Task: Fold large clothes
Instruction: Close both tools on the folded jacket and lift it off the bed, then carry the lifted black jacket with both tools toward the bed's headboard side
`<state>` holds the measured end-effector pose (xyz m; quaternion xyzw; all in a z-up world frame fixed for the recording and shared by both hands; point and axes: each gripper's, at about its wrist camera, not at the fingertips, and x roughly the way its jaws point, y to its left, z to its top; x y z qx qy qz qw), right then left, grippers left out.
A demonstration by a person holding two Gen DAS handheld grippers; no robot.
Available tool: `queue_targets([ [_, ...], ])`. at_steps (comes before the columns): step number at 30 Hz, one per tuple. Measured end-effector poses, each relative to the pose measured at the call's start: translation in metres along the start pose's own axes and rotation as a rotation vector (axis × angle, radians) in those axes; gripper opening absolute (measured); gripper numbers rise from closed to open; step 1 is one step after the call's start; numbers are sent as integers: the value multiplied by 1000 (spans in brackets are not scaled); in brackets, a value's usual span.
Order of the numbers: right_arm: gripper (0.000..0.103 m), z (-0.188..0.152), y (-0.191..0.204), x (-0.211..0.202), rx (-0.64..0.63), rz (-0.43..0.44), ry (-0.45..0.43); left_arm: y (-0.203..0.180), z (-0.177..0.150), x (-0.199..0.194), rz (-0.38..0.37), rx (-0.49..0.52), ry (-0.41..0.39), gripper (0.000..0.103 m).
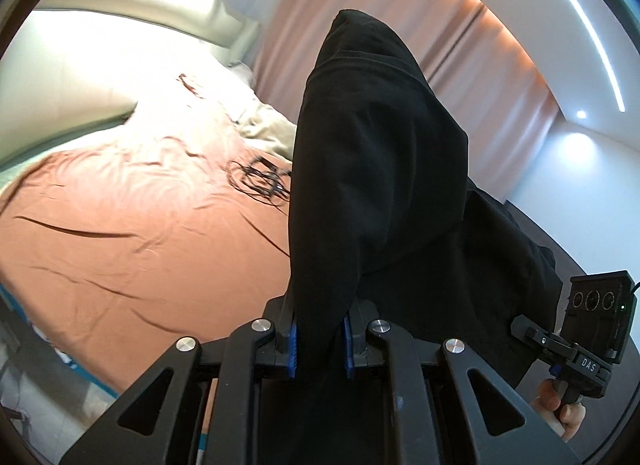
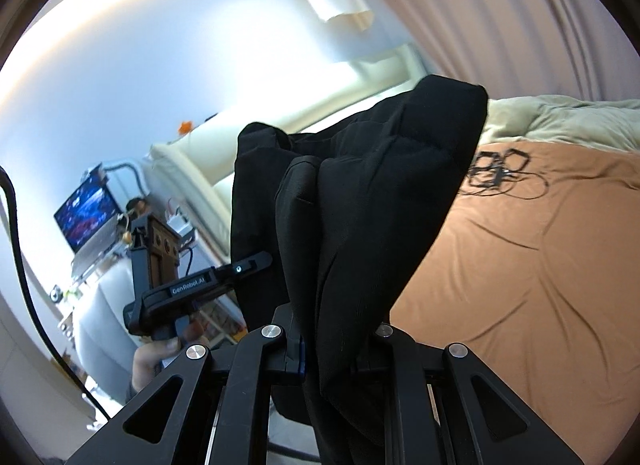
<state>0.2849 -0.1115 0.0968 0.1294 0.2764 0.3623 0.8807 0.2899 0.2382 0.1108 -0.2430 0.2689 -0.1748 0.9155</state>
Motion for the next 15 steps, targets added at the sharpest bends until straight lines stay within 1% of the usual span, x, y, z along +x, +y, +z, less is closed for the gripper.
queue_targets([
  [6, 15, -5, 24, 33, -33, 25, 43, 41, 12, -16, 21, -10, -11, 16],
  [8, 15, -1, 31, 44, -42, 37, 54, 45, 15, -26, 32, -8, -15, 16],
  [11, 15, 5, 44, 65, -58, 52, 69, 55, 19, -29, 58, -12, -26, 15],
  [13, 15, 9, 51, 81, -67, 65, 80, 69, 28, -35, 81, -17, -38, 15],
  [15, 15, 11, 62, 100, -83, 77, 86, 80, 29, -37, 99, -18, -53, 15],
])
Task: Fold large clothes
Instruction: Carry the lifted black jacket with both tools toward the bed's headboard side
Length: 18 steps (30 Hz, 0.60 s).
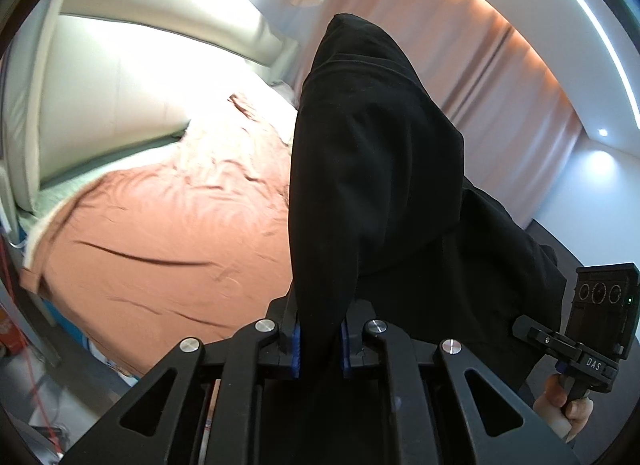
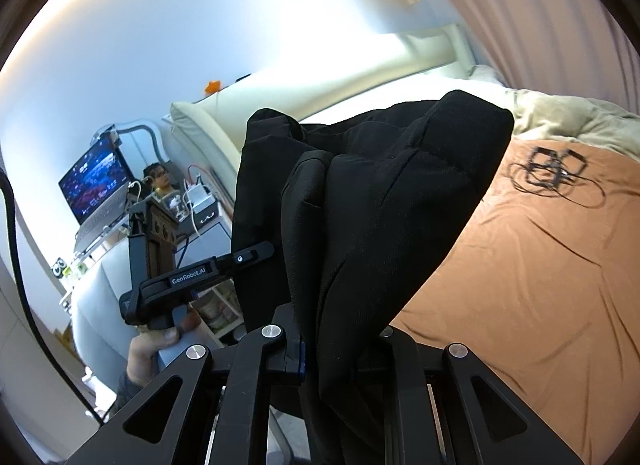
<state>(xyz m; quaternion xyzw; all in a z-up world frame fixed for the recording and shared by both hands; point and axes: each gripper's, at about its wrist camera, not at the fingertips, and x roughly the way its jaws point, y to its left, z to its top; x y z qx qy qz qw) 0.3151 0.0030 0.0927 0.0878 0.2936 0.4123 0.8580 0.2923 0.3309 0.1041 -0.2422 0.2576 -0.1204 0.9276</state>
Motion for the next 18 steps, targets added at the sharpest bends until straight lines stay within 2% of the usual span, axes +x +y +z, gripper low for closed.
queue_targets([
  [6, 15, 19, 18, 63, -42, 68, 6, 41, 29, 0, 76, 13, -39, 15],
  [13, 15, 31, 9, 149, 18, 183, 13, 101, 51, 6, 138, -45, -41, 14],
  [18, 15, 29, 6, 216, 35, 232, 78, 138, 58, 23, 226, -56, -11, 14],
])
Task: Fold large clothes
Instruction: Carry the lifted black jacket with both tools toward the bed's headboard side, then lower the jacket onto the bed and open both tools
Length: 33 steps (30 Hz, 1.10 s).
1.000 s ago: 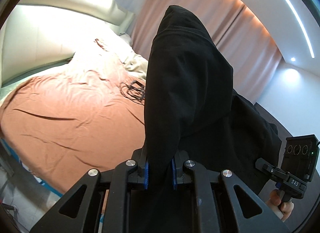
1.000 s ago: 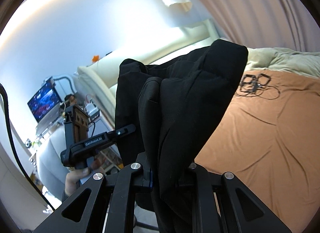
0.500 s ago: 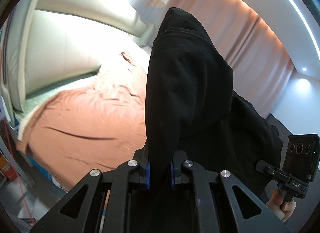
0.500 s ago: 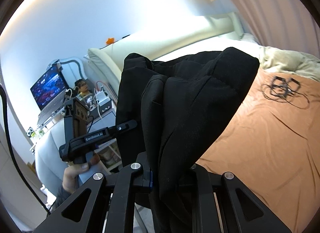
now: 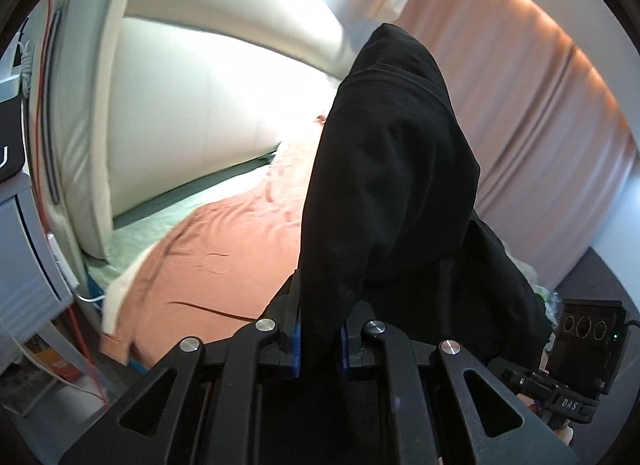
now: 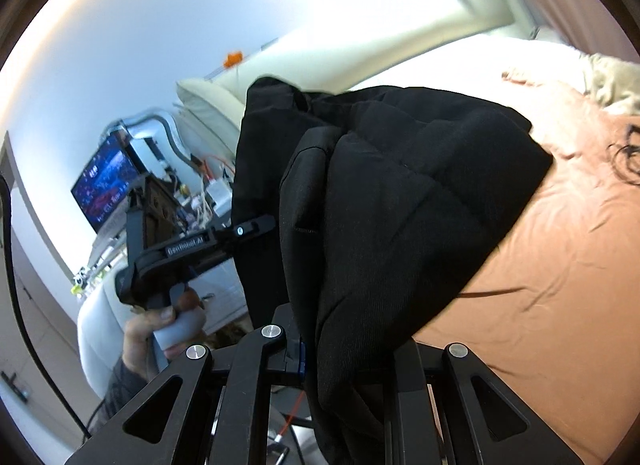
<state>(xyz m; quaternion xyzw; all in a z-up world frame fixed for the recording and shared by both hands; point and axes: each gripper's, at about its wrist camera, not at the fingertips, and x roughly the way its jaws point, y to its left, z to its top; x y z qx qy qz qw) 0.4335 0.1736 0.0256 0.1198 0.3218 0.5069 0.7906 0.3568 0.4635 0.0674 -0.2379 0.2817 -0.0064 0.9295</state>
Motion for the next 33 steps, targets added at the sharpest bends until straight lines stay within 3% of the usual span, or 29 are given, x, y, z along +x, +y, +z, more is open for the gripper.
queue_targets([
  [5, 15, -1, -18, 54, 75, 79, 52, 19, 5, 23, 73, -14, 27, 14],
  [12, 15, -16, -79, 104, 210, 124, 95, 40, 17, 109, 139, 8, 136, 14],
  [20, 15, -22, -154, 132, 229, 59, 132, 37, 14, 209, 158, 9, 216, 14],
  [24, 14, -24, -184, 131, 261, 42, 133, 32, 7, 247, 224, 12, 263, 15],
  [26, 18, -29, -205, 138, 288, -1, 150, 36, 2, 266, 254, 28, 298, 17],
  [27, 29, -32, -218, 143, 310, -47, 172, 36, -5, 274, 254, 25, 320, 19],
  [30, 33, -52, -255, 154, 392, -146, 238, 44, -12, 276, 271, 21, 334, 23],
  [33, 35, -65, -264, 159, 357, -193, 302, 47, -15, 261, 298, 2, 320, 27],
])
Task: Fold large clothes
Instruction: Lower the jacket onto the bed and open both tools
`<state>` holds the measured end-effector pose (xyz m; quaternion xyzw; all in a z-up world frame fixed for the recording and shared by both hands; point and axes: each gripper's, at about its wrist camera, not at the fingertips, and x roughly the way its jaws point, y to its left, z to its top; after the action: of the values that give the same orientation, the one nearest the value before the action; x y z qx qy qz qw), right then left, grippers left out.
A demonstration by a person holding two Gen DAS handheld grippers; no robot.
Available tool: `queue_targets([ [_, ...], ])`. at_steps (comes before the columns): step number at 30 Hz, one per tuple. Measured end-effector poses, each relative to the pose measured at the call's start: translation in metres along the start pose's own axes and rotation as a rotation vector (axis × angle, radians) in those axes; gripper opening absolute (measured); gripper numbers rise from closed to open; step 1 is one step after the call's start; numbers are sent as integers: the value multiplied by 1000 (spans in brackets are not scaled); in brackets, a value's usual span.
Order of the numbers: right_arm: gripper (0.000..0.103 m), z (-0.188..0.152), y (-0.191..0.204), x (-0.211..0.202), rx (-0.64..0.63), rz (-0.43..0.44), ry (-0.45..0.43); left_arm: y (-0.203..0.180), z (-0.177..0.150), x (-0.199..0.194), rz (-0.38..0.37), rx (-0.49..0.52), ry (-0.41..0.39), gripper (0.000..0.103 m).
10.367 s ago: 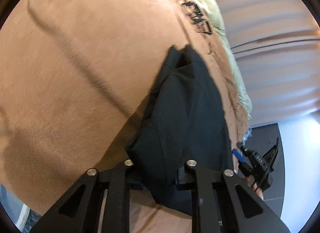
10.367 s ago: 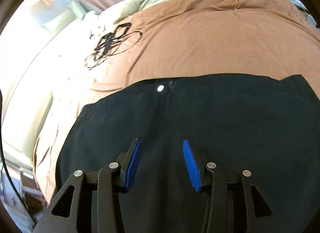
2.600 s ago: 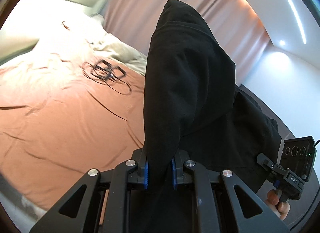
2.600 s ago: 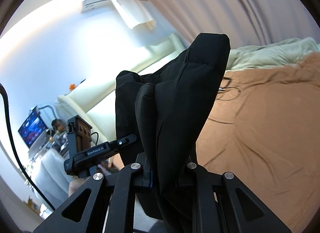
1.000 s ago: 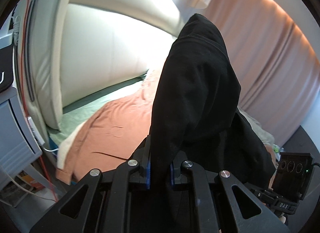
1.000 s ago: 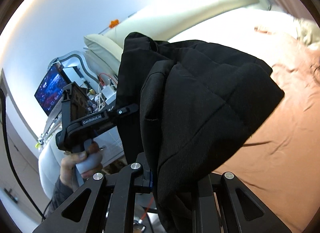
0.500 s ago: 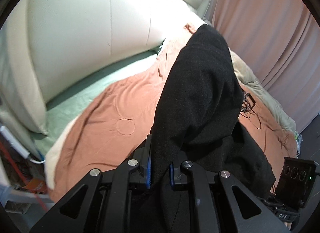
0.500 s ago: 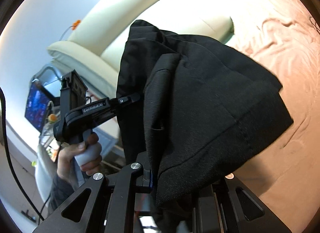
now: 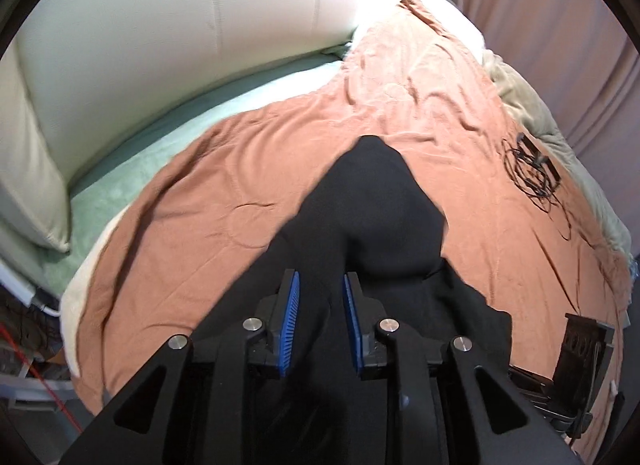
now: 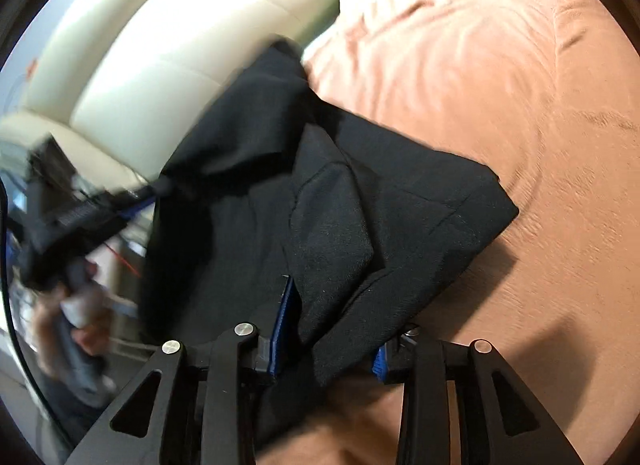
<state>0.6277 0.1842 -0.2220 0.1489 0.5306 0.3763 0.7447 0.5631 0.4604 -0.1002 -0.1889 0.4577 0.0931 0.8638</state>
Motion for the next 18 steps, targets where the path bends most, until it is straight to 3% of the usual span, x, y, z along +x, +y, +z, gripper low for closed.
queue_targets([
  [1, 35, -3, -1, -1, -10, -2, -1, 4, -1, -5, -6, -11, -2, 30],
  [3, 35, -5, -2, -4, -7, 14, -6, 7, -6, -21, -4, -28, -18, 48],
  [4, 35, -4, -2, -6, -2, 21, -11, 12, -13, -23, 5, -32, -26, 51],
  [5, 34, -2, -1, -6, -5, 16, -15, 15, -19, -27, 12, -35, -30, 52],
  [6, 25, -2, -1, -8, -12, 1, -18, 18, -29, -34, 16, -43, -34, 52],
  [10, 18, 6, 4, -9, -18, -49, -13, 27, -63, -48, 7, -92, -43, 52],
  [14, 18, 12, -8, -11, 22, -74, -25, 32, -101, -60, 22, -112, -43, 52],
  [18, 22, 5, -4, -27, -23, -118, -54, 29, -128, -78, 67, -105, -69, 52],
])
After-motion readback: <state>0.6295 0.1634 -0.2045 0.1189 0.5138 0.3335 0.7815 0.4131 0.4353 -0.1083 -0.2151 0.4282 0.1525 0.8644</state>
